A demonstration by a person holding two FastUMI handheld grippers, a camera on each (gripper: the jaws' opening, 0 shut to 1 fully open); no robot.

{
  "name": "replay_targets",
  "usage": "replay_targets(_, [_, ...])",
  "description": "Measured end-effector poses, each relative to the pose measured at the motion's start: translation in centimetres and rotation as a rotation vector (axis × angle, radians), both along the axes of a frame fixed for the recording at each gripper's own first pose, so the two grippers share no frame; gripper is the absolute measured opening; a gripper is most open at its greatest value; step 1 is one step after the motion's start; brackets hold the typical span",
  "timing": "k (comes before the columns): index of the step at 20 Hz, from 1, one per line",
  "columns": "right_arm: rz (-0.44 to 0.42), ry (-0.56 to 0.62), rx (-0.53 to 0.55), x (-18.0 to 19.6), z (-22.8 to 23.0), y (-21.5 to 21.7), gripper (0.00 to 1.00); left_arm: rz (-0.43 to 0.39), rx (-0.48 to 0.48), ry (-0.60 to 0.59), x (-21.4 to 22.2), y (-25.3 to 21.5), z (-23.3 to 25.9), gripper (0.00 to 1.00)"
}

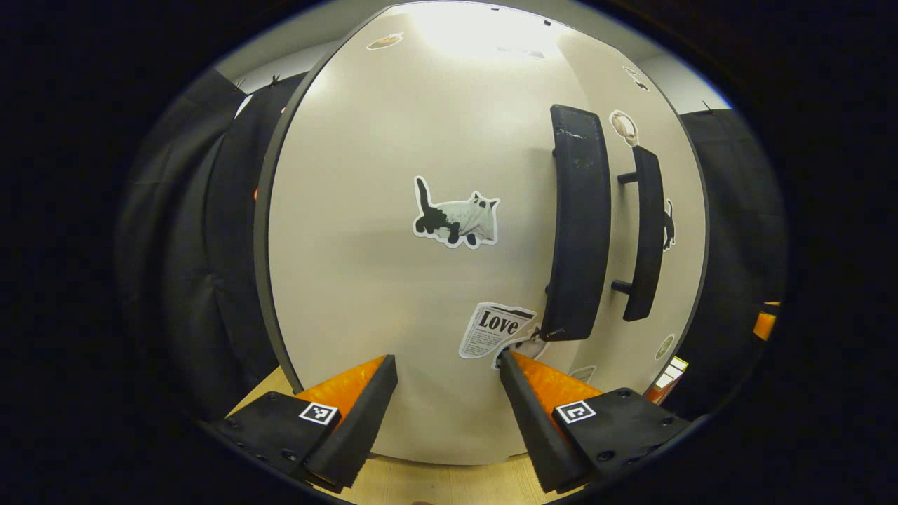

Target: Grab one shoe with the right hand and put it into the shoe cabinet, grab the other shoe with the left hand and put it into the shoe cabinet; then close the right door with the right hand and the left door with the left hand.

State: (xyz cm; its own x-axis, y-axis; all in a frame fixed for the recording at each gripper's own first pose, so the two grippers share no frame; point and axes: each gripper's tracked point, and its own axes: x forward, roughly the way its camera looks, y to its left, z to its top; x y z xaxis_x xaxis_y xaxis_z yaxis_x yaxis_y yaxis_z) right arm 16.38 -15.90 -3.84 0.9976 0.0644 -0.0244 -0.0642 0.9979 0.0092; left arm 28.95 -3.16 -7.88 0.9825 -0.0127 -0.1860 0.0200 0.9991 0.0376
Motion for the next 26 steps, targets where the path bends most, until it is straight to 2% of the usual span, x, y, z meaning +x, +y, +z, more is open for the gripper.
replay_targets(8, [0.007, 0.021, 0.006, 1.6, -0.5, 0.1, 0.93, 0.021, -0.004, 0.01, 0.0, 0.1, -0.1, 0.97])
replay_targets(12, [0.014, 0.006, 0.004, 2.2, 1.0, 0.5, 0.93, 0.048, -0.001, 0.041, -0.7, 0.6, 0.4, 0.99])
replay_targets(13, [0.015, -0.004, 0.0, 2.2, 1.7, 0.6, 0.93, 0.059, -0.004, 0.044, -1.3, 1.0, 1.0, 0.97])
replay_targets(16, [0.014, -0.03, -0.019, 2.3, 3.9, 0.9, 0.93, 0.075, -0.026, 0.025, -3.0, 2.1, 3.7, 0.99])
replay_targets(18, [0.022, -0.041, -0.021, 2.3, 5.4, 1.3, 0.93, 0.095, -0.03, 0.014, -4.5, 3.4, 5.8, 0.95])
replay_targets(19, [0.028, -0.045, -0.025, 2.2, 6.2, 1.5, 0.93, 0.106, -0.029, 0.007, -5.3, 4.1, 6.8, 0.97])
replay_targets(23, [0.027, -0.091, -0.068, 1.6, 9.8, 1.7, 0.93, 0.156, -0.008, -0.049, -8.6, 7.7, 12.0, 0.97])
replay_targets(26, [0.042, -0.106, -0.053, 0.7, 12.0, 2.3, 0.93, 0.188, 0.008, -0.098, -11.7, 10.6, 16.1, 0.97])
